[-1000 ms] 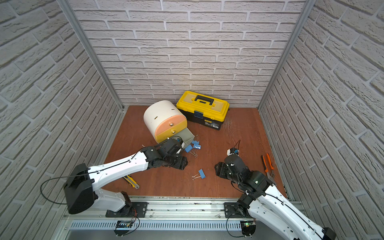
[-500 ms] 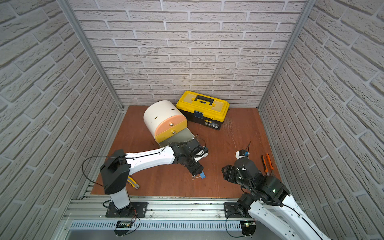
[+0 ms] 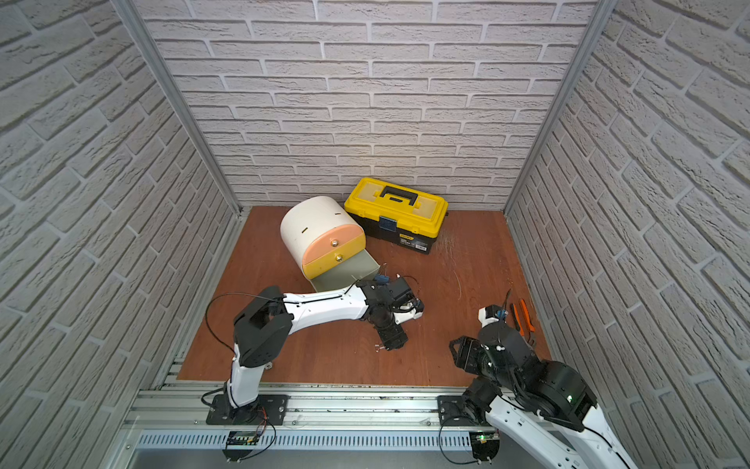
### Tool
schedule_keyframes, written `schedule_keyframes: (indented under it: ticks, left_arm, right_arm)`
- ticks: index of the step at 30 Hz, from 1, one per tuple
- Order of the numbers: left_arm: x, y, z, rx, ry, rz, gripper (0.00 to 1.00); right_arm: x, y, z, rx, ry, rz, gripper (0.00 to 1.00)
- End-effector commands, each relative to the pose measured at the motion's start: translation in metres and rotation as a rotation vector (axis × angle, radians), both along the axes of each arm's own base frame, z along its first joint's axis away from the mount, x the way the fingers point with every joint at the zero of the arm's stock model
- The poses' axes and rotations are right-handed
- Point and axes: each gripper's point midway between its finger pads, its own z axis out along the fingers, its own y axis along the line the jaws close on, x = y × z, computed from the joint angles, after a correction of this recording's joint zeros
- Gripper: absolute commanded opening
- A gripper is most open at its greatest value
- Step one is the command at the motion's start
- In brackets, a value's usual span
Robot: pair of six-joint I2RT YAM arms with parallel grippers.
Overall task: Put the binder clips in the drawer according to color
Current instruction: Pick up the binder clip at the center of the board.
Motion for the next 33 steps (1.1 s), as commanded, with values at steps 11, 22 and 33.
schedule_keyframes:
  ticks: [11, 22, 33]
  left_arm:
    - [-0.01, -0.002, -0.017, 0.053, 0.003, -0.036, 0.86]
    - [-0.013, -0.001, -0.03, 0.099, -0.013, -0.027, 0.81]
    - [-0.009, 0.007, -0.02, 0.121, -0.044, -0.014, 0.57]
  right_arm:
    - [-0.003, -0.009, 0.005, -0.003, -0.016, -0.038, 0.6]
    - [-0.005, -0.012, 0.006, 0.011, -0.027, -0.052, 0.6]
    - [-0.006, -0.015, 0.007, 0.022, -0.047, -0.068, 0.59]
